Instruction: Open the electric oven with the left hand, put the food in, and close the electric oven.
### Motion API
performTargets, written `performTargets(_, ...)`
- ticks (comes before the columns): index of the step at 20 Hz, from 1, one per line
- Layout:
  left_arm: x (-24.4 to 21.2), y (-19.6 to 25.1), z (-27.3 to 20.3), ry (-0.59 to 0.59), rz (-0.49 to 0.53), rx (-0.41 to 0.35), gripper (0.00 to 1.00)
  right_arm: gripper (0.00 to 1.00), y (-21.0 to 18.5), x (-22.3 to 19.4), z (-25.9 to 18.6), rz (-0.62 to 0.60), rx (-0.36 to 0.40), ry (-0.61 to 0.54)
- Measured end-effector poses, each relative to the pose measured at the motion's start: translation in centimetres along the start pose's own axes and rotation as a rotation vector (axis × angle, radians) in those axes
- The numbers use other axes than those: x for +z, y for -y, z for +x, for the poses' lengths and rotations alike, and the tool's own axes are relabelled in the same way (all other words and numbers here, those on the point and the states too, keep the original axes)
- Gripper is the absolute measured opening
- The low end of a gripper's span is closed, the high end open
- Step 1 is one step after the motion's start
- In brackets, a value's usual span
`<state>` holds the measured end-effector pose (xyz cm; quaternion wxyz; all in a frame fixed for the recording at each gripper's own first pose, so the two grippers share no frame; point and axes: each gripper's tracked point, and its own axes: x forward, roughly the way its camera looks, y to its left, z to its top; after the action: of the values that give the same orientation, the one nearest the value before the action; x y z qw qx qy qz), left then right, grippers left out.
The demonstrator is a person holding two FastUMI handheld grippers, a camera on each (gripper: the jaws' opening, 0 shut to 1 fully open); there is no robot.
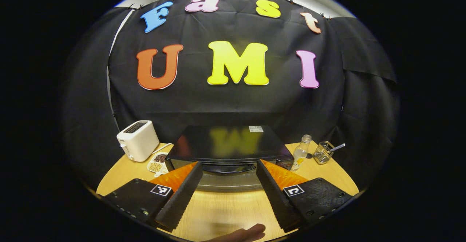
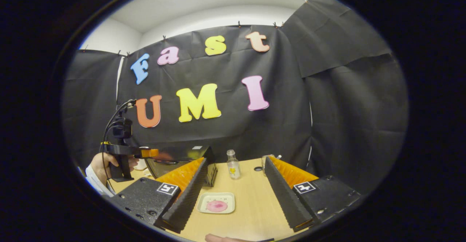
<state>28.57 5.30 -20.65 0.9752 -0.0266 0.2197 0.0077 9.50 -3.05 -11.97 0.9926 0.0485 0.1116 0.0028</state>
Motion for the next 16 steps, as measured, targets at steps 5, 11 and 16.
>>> performTargets(5,-1.5,0.1,5.2,-0.08,-0.02,-0.007,0.95,0.95,0.0,-0.4,0.5,-0.037,0.005,-0.02)
performTargets(11,-3.0,-0.2,8.4,-0.139,-0.05,-0.022,0.85,0.95,-0.4,0.2,0.8,-0.077,0.01,0.0)
performTargets(16,-3.7,0.3,7.9,-0.151,0.011,-0.025,0.96,0.95,-0.9,-0.8,2.0,-0.056,0.017,-0.026)
